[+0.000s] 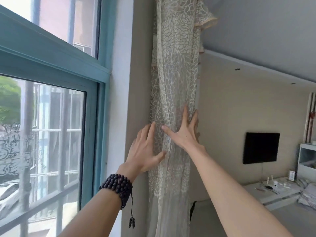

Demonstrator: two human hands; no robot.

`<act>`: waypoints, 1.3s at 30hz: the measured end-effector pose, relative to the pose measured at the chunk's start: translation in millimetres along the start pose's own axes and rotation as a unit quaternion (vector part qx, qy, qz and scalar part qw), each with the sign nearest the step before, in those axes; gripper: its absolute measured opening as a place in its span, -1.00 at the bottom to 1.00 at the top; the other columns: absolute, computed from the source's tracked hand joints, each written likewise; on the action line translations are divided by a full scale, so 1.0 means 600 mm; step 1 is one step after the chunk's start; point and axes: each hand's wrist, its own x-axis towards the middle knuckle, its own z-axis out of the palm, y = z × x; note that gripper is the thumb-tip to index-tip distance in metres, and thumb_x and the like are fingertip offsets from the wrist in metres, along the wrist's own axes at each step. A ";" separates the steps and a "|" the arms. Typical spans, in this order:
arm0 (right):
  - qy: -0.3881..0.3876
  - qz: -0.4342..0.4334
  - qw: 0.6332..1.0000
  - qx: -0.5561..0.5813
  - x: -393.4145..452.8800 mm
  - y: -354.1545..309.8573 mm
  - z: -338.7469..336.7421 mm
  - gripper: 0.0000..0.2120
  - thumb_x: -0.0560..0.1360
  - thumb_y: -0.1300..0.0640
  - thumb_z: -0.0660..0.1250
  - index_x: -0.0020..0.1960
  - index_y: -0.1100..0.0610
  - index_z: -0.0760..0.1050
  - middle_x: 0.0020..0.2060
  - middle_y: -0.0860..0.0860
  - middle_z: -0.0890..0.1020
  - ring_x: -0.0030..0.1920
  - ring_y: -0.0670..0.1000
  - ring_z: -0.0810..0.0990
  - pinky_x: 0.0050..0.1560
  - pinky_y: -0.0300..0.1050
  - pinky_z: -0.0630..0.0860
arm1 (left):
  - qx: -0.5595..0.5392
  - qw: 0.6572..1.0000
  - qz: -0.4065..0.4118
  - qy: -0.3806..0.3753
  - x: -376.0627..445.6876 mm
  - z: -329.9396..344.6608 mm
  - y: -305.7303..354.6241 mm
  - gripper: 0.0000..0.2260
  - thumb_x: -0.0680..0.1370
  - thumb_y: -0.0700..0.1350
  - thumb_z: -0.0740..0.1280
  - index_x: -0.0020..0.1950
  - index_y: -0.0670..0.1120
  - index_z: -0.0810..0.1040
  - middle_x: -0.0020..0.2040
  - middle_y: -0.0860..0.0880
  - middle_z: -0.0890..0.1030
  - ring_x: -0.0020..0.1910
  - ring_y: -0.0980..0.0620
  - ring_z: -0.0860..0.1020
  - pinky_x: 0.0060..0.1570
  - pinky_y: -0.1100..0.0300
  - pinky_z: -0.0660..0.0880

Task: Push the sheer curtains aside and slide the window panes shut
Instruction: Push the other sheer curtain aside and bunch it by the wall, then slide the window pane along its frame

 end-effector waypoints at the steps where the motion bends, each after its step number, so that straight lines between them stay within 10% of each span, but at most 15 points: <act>1: 0.000 0.000 1.000 0.001 -0.012 -0.004 -0.005 0.15 0.26 -0.62 0.27 0.41 -0.42 -0.57 0.52 -0.02 -0.54 0.59 0.20 -0.36 0.44 0.53 -0.06 | -0.002 1.000 0.006 0.002 -0.009 -0.012 0.003 -0.07 0.47 0.31 0.24 0.64 -0.04 -0.16 0.63 -0.09 0.06 0.58 -0.06 0.08 0.45 -0.12 0.28; 16: -0.027 -0.108 0.989 0.097 -0.119 -0.063 -0.036 0.11 0.40 -0.43 0.38 0.47 -0.39 -0.51 0.47 -0.09 -0.60 0.58 0.06 -0.39 0.47 0.09 -0.12 | 0.032 0.999 -0.005 0.019 -0.081 -0.157 0.024 -0.14 0.51 0.25 0.27 0.65 0.07 -0.15 0.63 -0.02 0.08 0.59 -0.03 0.10 0.45 -0.14 0.26; 27: 0.043 -0.229 0.967 0.106 -0.160 -0.091 -0.029 -0.02 0.52 -0.34 0.30 0.62 -0.12 -0.31 0.58 0.01 -0.43 0.57 -0.01 -0.43 0.56 0.26 -0.27 | 0.078 0.994 -0.048 0.058 -0.119 -0.221 0.046 -0.20 0.52 0.21 0.26 0.65 0.06 -0.06 0.62 -0.01 0.14 0.57 -0.03 0.17 0.43 -0.17 0.29; 39: -0.064 -0.315 0.916 0.241 -0.216 -0.192 0.056 -0.10 0.55 -0.28 0.27 0.62 -0.14 -0.26 0.61 -0.19 -0.29 0.50 -0.37 -0.32 0.44 -0.15 -0.03 | 0.147 0.979 -0.123 0.072 -0.211 -0.332 0.018 -0.20 0.51 0.25 0.25 0.64 0.13 -0.09 0.63 0.02 0.13 0.56 -0.01 0.14 0.38 -0.07 0.22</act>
